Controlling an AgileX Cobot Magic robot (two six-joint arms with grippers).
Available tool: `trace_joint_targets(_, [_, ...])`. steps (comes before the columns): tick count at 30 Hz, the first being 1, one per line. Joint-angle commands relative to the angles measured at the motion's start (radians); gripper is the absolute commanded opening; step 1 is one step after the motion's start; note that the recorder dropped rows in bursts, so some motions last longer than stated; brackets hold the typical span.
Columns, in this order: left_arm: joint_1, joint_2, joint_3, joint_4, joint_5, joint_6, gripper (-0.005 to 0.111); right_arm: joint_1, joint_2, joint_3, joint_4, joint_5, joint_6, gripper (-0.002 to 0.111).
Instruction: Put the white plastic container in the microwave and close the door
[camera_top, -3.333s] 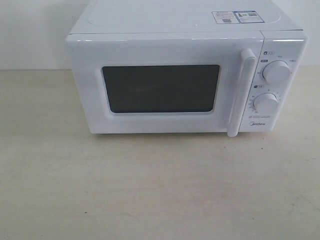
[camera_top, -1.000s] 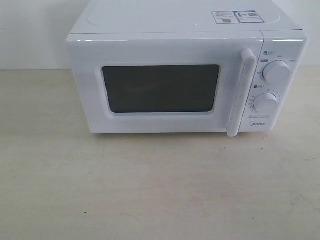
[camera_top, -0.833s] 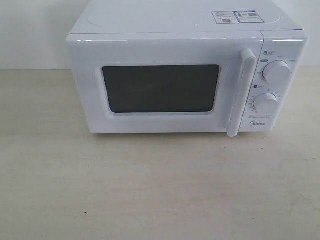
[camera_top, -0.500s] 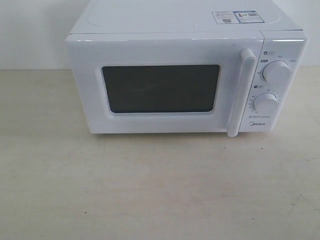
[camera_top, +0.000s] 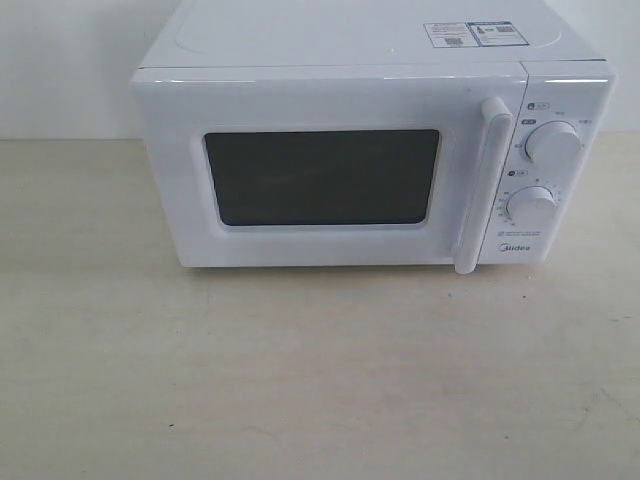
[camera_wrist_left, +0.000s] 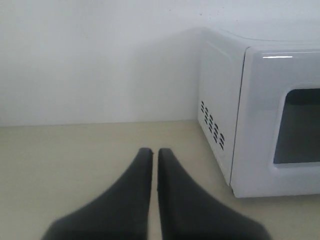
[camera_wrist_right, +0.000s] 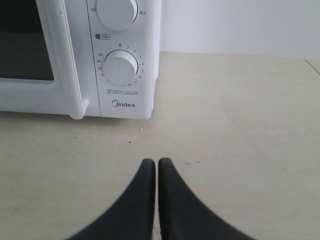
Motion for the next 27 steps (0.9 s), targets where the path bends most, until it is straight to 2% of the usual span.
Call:
trace_joint_targets(1, [0.011, -0.122, 0.058, -0.011, -0.019, -0.01, 0.004, 0.001, -0.005, 0.0, -0.005, -0.003, -0.001, 0.0])
trace_joint_targets(2, [0.011, -0.149, 0.058, -0.011, -0.012, -0.01, 0.004, 0.001, -0.005, 0.0, -0.005, -0.003, -0.001, 0.0])
trace_joint_targets(4, [0.011, -0.159, 0.058, -0.011, 0.084, -0.01, 0.004, 0.001, -0.005, 0.0, -0.005, -0.003, -0.001, 0.0])
trace_joint_targets(14, [0.011, -0.159, 0.058, -0.011, 0.263, -0.01, 0.004, 0.001, -0.005, 0.0, -0.005, -0.003, -0.001, 0.0])
trace_joint_targets(18, [0.011, -0.159, 0.058, -0.011, 0.263, -0.036, 0.004, 0.001, -0.005, 0.0, -0.005, -0.003, -0.001, 0.0])
trace_joint_targets(23, [0.011, -0.159, 0.058, -0.011, 0.26, -0.232, 0.004, 0.001, -0.005, 0.0, -0.005, -0.003, -0.001, 0.0])
trace_joint_targets(27, [0.011, -0.159, 0.058, 0.083, 0.252, -0.235, 0.004, 0.001, -0.005, 0.0, -0.005, -0.003, -0.001, 0.0])
